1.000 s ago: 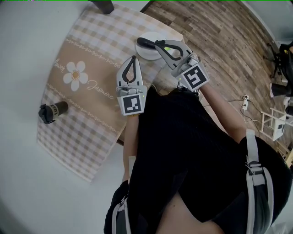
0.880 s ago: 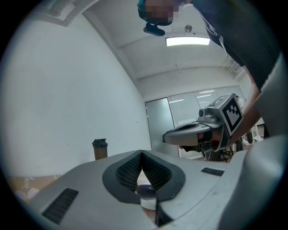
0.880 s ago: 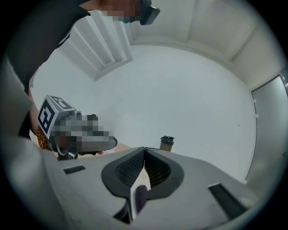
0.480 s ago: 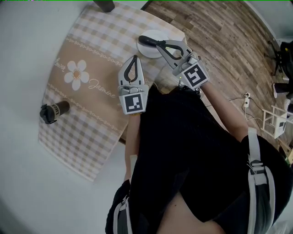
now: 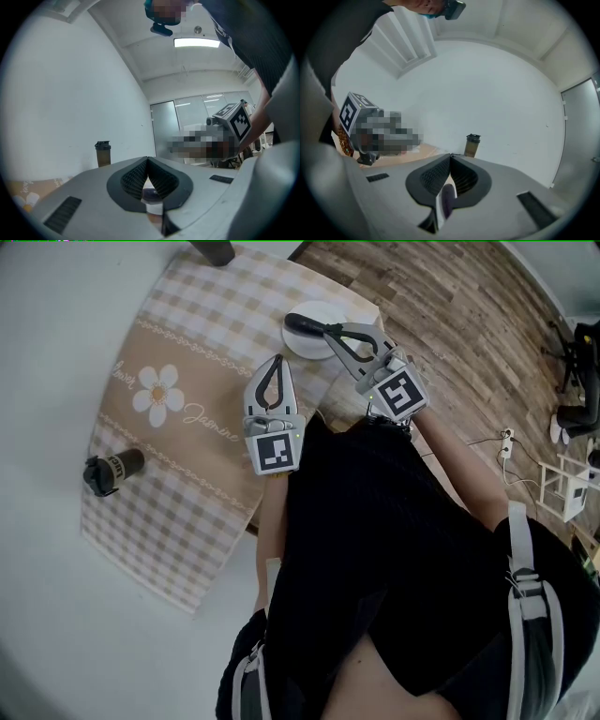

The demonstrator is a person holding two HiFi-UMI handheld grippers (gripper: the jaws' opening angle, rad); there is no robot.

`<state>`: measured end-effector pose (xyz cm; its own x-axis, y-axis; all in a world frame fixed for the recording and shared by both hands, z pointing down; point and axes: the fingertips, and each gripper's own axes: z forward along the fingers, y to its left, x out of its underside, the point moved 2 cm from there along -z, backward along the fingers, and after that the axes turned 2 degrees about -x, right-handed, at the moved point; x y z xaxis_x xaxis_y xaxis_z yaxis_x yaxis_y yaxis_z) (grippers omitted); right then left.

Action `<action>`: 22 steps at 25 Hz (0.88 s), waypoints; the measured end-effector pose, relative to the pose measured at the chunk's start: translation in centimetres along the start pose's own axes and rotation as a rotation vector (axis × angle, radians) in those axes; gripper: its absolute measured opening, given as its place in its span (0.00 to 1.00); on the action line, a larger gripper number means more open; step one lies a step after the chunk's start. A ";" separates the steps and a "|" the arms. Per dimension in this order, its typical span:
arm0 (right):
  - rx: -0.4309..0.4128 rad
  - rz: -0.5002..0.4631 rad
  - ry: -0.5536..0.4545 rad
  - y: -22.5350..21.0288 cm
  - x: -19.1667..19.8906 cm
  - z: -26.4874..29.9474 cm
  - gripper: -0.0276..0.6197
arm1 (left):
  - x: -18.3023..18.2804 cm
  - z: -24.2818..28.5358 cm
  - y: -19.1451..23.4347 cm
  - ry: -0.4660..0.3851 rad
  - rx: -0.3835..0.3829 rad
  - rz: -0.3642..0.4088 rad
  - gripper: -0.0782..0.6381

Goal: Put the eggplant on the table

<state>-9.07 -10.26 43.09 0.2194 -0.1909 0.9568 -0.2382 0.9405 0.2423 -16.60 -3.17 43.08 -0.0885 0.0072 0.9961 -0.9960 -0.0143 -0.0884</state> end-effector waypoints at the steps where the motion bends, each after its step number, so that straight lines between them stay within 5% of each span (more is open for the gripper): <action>1: 0.000 0.001 0.003 0.0 0.1 0.0 0.05 | 0.0 0.0 0.0 0.002 0.001 0.000 0.09; 22: 0.034 0.017 0.058 0.0 1.9 0.1 0.05 | 1.0 -0.1 0.3 0.021 0.026 -0.001 0.09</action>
<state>-8.77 -10.64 44.98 0.2693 -0.1574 0.9501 -0.2740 0.9333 0.2323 -17.02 -3.05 44.00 -0.0877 0.0286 0.9957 -0.9954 -0.0403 -0.0865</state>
